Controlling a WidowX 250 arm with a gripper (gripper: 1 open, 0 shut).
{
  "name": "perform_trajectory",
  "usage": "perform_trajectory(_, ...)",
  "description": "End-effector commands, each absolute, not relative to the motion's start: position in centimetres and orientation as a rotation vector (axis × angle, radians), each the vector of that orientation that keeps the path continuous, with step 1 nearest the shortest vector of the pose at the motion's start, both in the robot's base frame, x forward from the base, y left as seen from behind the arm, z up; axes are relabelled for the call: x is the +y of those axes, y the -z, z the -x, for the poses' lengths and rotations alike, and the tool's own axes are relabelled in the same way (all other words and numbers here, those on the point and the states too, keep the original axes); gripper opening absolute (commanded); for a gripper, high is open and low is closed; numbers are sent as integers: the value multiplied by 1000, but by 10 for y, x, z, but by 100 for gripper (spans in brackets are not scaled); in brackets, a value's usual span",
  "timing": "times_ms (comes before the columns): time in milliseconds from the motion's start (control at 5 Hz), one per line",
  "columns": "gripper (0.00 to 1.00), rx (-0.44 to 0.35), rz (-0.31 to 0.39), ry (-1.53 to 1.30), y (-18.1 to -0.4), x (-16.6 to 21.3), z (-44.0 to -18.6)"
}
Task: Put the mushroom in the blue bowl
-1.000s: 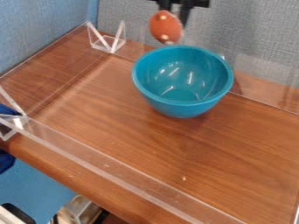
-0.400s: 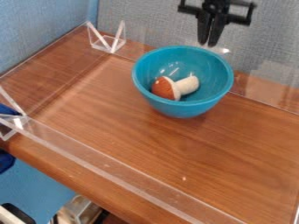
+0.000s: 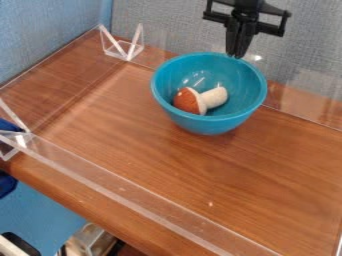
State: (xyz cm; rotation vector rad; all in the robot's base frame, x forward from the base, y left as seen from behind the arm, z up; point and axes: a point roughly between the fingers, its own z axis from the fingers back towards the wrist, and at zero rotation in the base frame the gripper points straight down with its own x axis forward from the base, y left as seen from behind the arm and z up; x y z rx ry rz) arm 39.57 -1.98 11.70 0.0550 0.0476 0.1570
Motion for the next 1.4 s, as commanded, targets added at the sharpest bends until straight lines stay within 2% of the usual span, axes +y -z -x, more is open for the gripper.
perform_trajectory(0, 0, 13, -54, -159, -129, -8, -401)
perform_trajectory(200, 0, 26, -46, -218, -135, 8, -413)
perform_trajectory(600, 0, 10, -28, -246, -146, 17, -414)
perform_trajectory(1000, 0, 14, -24, -187, -145, 19, -414)
perform_trajectory(1200, 0, 22, -24, -158, -150, 5, -412)
